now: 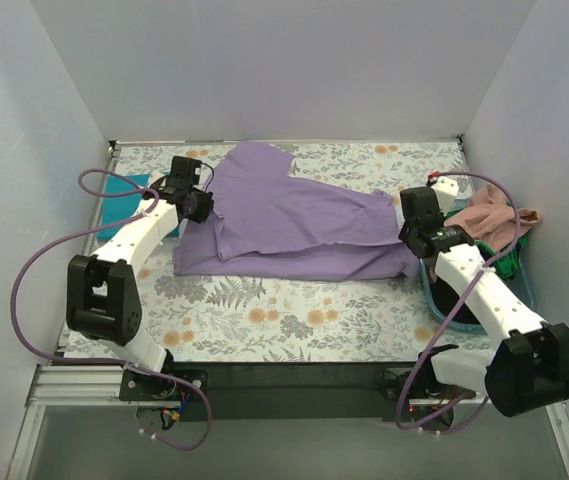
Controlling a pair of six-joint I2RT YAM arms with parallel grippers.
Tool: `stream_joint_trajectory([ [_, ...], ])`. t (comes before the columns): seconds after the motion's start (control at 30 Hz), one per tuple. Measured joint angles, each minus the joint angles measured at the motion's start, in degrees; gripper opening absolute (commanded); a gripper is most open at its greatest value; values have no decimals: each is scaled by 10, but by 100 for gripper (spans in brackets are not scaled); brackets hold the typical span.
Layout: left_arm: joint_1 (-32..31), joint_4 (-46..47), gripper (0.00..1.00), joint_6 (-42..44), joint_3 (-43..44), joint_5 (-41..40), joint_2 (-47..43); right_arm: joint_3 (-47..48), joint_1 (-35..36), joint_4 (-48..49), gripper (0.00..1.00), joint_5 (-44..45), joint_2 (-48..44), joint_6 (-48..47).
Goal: Fold and stack the t-shirts
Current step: Fold the tshirt
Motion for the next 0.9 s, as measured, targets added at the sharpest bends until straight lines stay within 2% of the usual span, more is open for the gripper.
stream_joint_trajectory([
  [0.03, 2, 6, 0, 5, 10, 0, 14, 4, -11, 10, 1, -8, 14, -6],
  [0.1, 5, 19, 9, 17, 40, 1, 49, 9, -30, 29, 1, -24, 40, -19],
  [0.2, 12, 29, 42, 38, 98, 5, 113, 10, -49, 56, 2, -48, 68, -37],
  [0.27, 18, 29, 66, 49, 138, 10, 157, 14, -56, 66, 11, -61, 86, -48],
  [0.3, 22, 27, 72, 54, 156, 14, 177, 19, -58, 70, 26, -67, 96, -52],
  [0.37, 31, 17, 77, 59, 188, 19, 214, 28, -61, 77, 39, -78, 111, -63],
  [0.4, 35, 12, 79, 63, 203, 22, 230, 33, -62, 80, 54, -86, 118, -72],
  [0.43, 38, 6, 79, 68, 215, 24, 241, 38, -63, 82, 63, -93, 121, -77],
  [0.6, 48, -16, 80, 97, 220, 34, 231, 48, -63, 93, 99, -138, 120, -106],
  [0.7, 48, -14, 82, 113, 173, 34, 177, 48, -58, 93, 98, -172, 106, -119],
  [0.9, 46, -29, 87, 124, -22, 15, -29, -7, 14, 111, 98, -219, 16, -125],
])
